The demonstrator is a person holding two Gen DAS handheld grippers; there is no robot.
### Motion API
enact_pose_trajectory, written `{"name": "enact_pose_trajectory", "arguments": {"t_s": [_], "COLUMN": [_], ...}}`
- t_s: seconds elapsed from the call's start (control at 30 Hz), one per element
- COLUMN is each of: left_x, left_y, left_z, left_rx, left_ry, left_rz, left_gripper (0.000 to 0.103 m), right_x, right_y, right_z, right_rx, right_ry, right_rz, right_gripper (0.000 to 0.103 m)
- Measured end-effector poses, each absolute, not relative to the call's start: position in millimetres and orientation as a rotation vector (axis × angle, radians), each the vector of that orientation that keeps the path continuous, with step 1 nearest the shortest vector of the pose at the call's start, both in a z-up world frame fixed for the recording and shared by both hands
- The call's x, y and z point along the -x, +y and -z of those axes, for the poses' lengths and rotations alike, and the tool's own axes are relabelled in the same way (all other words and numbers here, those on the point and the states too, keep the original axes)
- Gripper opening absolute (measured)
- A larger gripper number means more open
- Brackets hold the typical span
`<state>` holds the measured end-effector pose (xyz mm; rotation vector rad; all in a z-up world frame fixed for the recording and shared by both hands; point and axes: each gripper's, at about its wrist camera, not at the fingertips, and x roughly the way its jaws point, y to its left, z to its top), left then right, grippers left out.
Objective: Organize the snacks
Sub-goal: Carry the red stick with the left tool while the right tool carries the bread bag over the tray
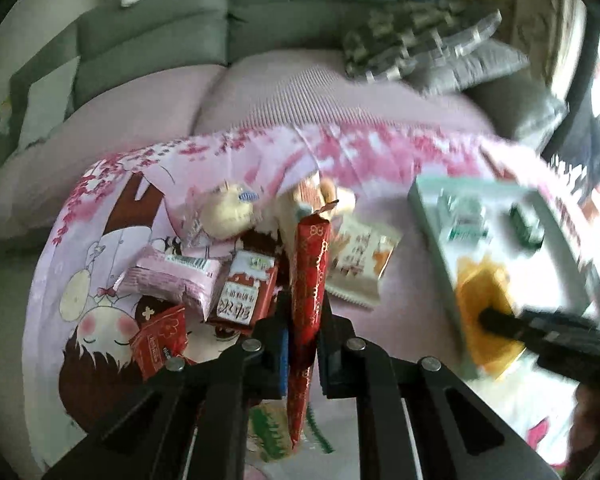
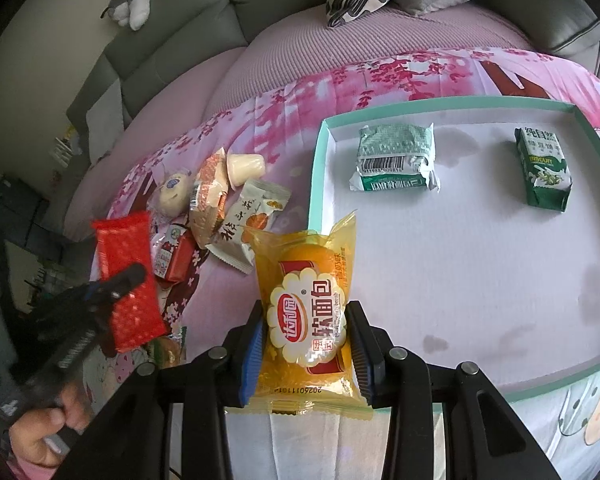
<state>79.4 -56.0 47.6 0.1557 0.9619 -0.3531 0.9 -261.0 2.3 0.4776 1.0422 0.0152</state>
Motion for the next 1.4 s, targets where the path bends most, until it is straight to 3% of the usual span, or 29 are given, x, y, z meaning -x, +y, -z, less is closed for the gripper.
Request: {"name": "enact_pose_trajectory", "arguments": {"t_s": [0.3,0.93,1.4], "left_x": [-79,-58,-42], "left_y": [-93,-214,-252], "left_z": [-72,-41,-10], "left_rx": [0.012,-0.026,-0.041], "left_ry": [0.917,0.993,1.09], "left_rz": [0.401,0.655,0.814], "left_gripper": [0.011,0.011,0.011], "right_x": [0,46,52], "right_y": [-272,-417,-437], "right_z": [-11,-20,-4], "right_rx": [-0.491,-0.563,-0.56], "right_ry": [1.014,0.911,0.951], "right_rz": [0.001,0.535,0.627], "right_gripper": [0.041,0.041,0.041]}}
